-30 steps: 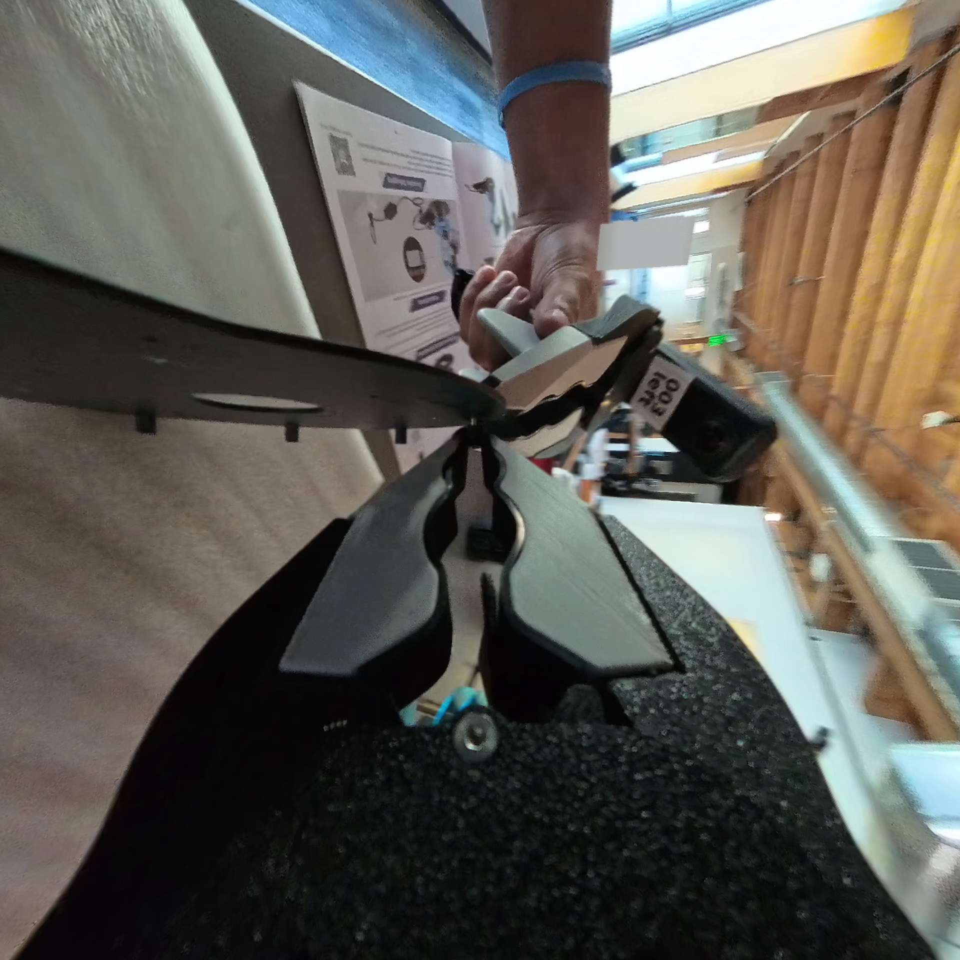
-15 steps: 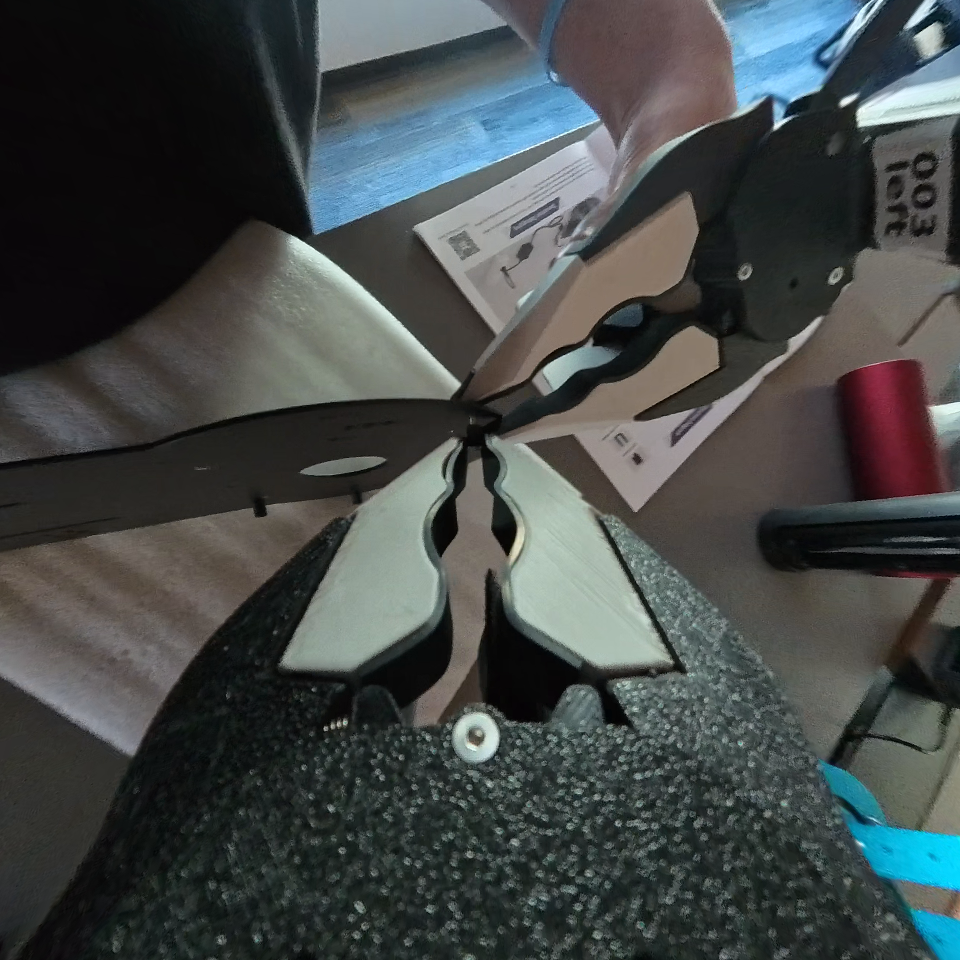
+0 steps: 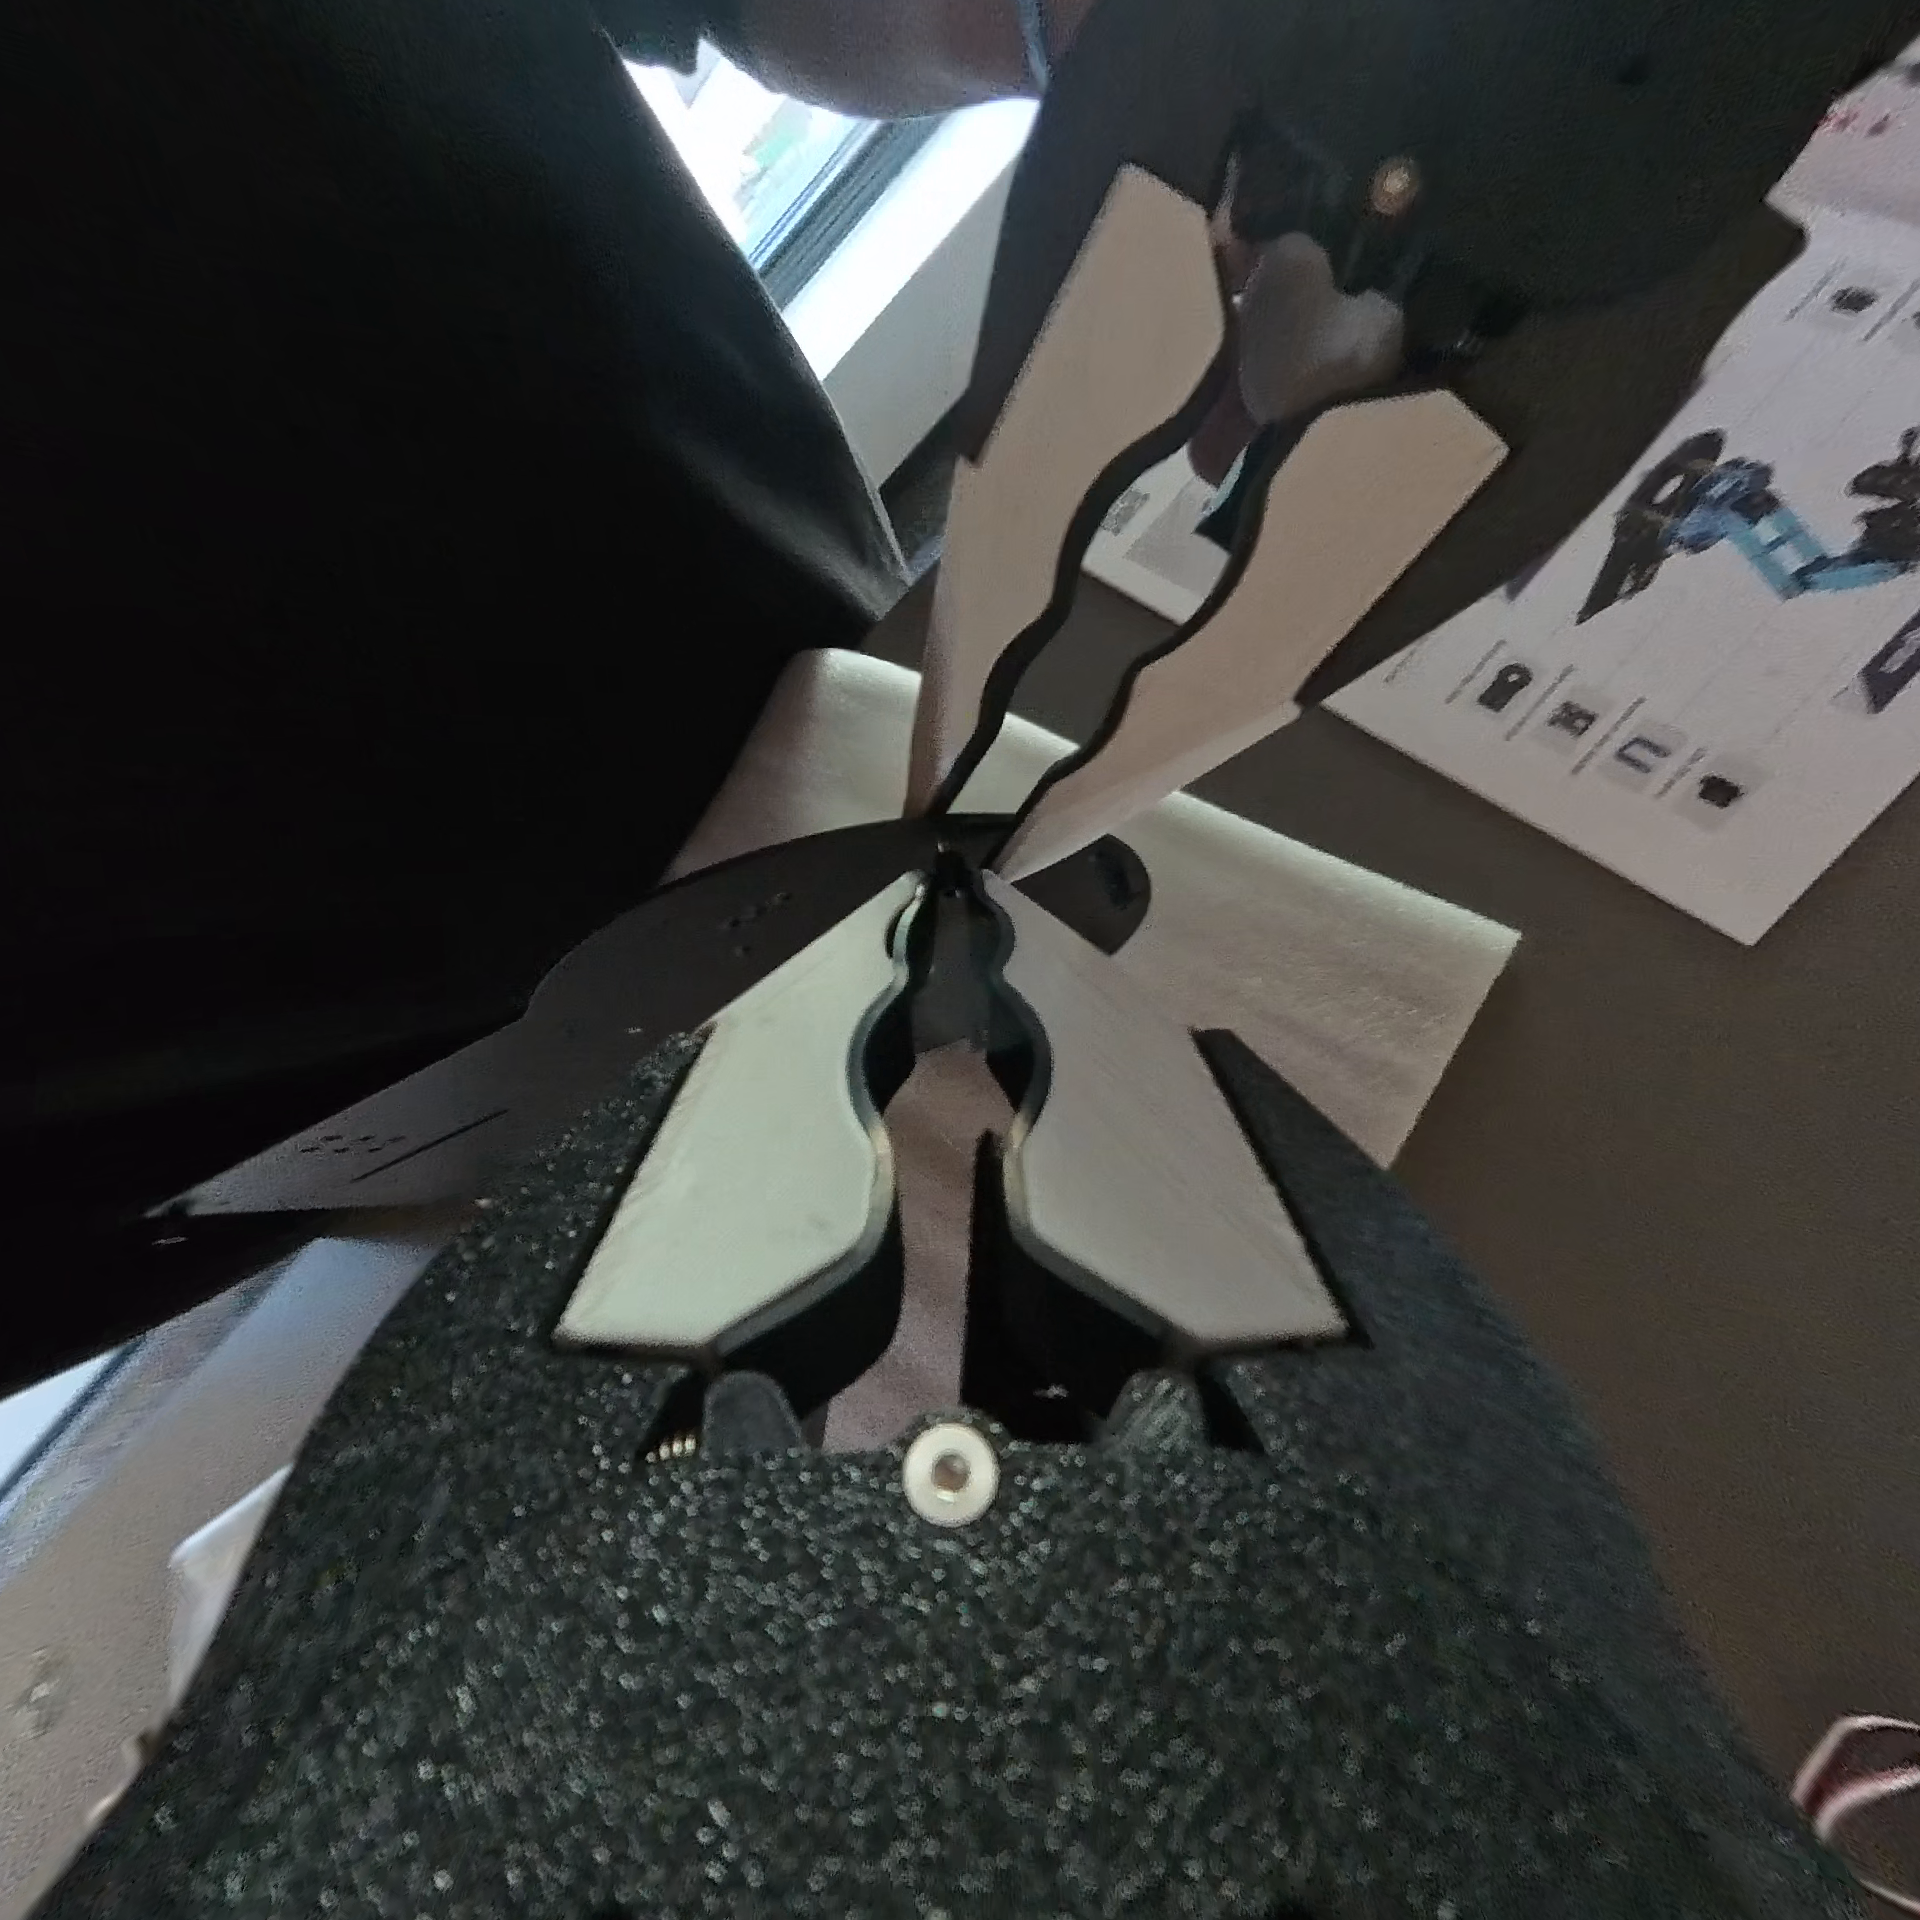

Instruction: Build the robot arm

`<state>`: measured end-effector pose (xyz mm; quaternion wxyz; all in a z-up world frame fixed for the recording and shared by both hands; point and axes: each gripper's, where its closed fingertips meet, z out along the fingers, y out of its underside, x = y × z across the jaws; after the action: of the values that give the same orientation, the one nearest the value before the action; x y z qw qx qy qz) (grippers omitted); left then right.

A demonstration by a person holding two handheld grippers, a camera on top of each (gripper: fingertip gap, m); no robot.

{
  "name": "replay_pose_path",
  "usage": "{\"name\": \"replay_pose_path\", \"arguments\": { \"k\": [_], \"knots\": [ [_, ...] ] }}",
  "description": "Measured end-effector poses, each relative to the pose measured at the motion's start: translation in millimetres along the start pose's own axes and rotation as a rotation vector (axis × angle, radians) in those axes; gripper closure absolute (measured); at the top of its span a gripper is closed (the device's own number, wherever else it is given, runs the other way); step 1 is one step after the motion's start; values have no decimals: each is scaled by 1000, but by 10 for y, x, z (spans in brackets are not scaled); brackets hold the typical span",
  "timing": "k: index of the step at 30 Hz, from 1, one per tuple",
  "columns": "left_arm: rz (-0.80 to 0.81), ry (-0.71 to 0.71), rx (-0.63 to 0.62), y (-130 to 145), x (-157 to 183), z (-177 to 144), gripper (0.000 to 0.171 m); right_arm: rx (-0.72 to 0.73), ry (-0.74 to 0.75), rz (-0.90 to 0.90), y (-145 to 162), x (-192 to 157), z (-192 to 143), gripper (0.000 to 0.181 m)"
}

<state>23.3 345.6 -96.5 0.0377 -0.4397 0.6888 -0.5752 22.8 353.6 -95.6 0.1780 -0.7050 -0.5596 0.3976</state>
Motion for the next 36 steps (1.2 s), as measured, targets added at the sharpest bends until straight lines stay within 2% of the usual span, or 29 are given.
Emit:
{"name": "replay_pose_path", "arguments": {
  "k": [3,7,12,16,17,19,21,22,25,29,32,36],
  "knots": [
    [-3,2,3,-10,-11,7,161,5,61,-39,12,8,-14,176],
    [1,-2,-2,-21,-24,14,161,17,131,-52,37,17,-59,161],
    [-1,4,-2,-14,-15,10,161,112,165,-29,31,-1,-191,161],
    [2,2,3,-3,2,0,161,164,241,35,214,78,-259,161],
    [7,-5,5,-3,2,0,161,203,223,58,227,31,-265,159],
    [21,-21,15,-5,-1,0,160,396,142,156,43,-147,-350,155],
    [28,-19,32,1,9,-8,161,542,44,264,-158,-362,-382,135],
    [32,-15,45,4,15,-12,160,554,89,307,-171,-365,-335,139],
    [37,-2,86,3,20,-17,160,389,312,357,25,-337,-54,135],
    [38,-1,114,-27,-5,-7,161,380,427,439,2,-398,50,157],
    [29,20,129,-38,-3,-10,161,400,482,459,2,-399,40,160],
    [43,8,106,5,-36,-20,150,406,506,462,-1,-403,44,161]
  ]
}}
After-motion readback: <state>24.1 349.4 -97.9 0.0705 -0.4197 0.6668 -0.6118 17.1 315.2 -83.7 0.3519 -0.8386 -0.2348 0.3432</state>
